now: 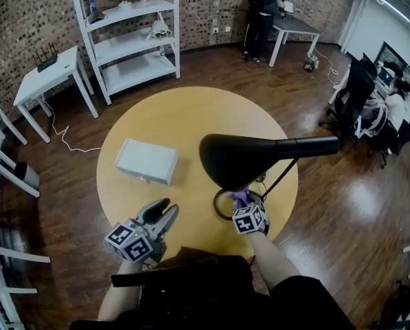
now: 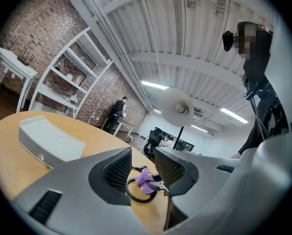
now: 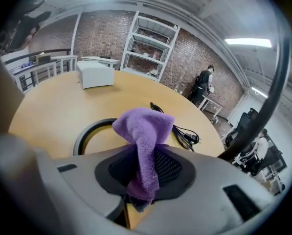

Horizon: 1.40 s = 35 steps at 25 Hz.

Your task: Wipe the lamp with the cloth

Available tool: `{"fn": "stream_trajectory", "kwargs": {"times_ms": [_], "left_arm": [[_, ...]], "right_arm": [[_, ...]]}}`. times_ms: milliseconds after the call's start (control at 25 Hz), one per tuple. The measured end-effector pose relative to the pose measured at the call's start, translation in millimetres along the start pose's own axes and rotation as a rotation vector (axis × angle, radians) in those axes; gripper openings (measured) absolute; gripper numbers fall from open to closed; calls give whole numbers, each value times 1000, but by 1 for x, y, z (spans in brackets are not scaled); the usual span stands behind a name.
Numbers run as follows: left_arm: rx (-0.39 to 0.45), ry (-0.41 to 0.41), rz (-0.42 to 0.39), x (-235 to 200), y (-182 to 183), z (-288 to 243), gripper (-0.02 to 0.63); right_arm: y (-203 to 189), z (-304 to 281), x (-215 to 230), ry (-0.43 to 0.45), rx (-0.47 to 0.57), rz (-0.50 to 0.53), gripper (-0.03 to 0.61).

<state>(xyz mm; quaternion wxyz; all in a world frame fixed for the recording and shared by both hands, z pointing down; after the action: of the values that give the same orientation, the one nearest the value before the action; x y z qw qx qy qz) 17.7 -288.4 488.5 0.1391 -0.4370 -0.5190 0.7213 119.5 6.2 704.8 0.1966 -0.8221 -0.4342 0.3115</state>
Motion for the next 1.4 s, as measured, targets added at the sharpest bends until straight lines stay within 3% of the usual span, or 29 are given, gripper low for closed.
{"fn": "stream_trajectory", "kwargs": {"times_ms": [40, 160, 320, 480, 760, 960, 1080, 1160, 1240, 1400], "left_arm": [[5, 2, 2, 0, 2, 2, 130], [11, -1, 7, -5, 4, 9, 131], [6, -25, 20, -12, 4, 15, 130], [-6, -56, 40, -23, 4, 21, 132], [-30, -134, 54, -18, 1, 10, 132], [-21, -209, 64, 2, 0, -9, 132], [-26, -217, 35, 20, -9, -29, 131], [-19, -181, 23, 28, -17, -41, 132], [2, -138, 20, 36, -25, -53, 131], [37, -88, -5, 70, -35, -82, 132]], "right_arm": [[3, 1, -6, 35, 6, 17, 92], [17, 7, -51, 258, 34, 58, 92], [11, 8, -71, 245, -3, 17, 92], [18, 17, -84, 308, 28, -28, 92], [-6, 55, -48, 232, 145, -124, 92], [-31, 97, 21, 101, 195, -249, 92], [-28, 120, 71, 81, 323, -302, 92], [-30, 116, 101, 93, 355, -322, 92], [-28, 104, 115, 185, 368, -324, 92], [-21, 76, 110, 461, 402, -330, 92]]}}
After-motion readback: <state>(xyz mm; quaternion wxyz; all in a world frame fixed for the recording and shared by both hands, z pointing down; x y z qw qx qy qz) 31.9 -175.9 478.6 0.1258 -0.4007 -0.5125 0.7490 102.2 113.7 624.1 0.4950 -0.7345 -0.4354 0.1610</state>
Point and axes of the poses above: the fingertips, and each gripper's own axes: z backward along the fingers, x to its right, y out of its top, the point moved 4 cm from there along z, backward along the fingers, and after that the axes turned 1 degree about z, right-handed, at the moved point
